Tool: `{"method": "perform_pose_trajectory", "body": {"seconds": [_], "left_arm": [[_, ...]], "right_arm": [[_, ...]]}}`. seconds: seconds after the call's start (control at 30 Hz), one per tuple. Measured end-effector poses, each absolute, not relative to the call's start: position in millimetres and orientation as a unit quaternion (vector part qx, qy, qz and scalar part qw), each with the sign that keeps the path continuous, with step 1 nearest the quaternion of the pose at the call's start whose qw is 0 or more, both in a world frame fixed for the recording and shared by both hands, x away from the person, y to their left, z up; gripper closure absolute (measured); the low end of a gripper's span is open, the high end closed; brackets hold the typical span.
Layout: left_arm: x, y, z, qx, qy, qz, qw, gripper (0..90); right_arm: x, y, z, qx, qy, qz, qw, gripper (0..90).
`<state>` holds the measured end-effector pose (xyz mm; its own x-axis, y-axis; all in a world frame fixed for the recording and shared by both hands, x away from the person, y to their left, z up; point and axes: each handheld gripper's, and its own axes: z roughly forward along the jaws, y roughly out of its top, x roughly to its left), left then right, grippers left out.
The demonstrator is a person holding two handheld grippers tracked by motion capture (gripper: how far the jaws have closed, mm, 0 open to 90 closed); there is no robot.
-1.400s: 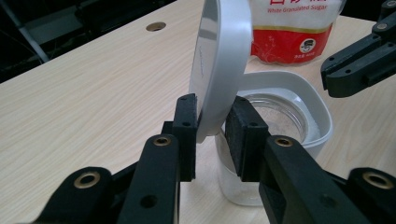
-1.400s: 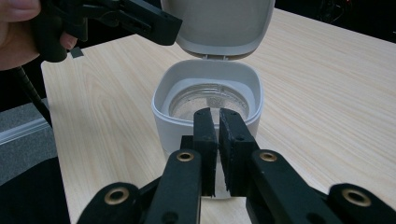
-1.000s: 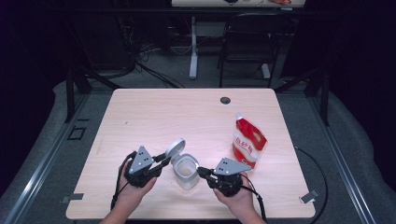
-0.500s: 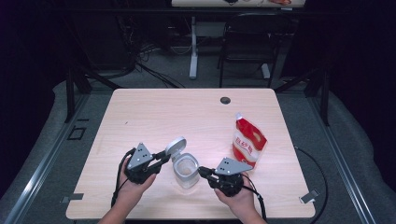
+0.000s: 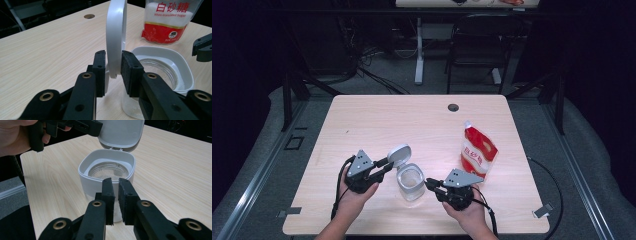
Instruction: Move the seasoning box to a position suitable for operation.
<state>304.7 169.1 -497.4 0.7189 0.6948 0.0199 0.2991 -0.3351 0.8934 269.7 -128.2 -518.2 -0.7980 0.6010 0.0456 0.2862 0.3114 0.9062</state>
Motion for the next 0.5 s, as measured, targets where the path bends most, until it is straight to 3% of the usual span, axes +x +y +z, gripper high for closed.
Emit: {"method": "perform_pose_trajectory", "body": {"seconds": [0.5], "left_arm": [[304.7,173.8,-498.6,0.785,0.321,0.206,0.489,64.9]], "right_arm": [[269.6,-132.3,-517.6,0.282,0.794,0.515,0.159,79.7]]}}
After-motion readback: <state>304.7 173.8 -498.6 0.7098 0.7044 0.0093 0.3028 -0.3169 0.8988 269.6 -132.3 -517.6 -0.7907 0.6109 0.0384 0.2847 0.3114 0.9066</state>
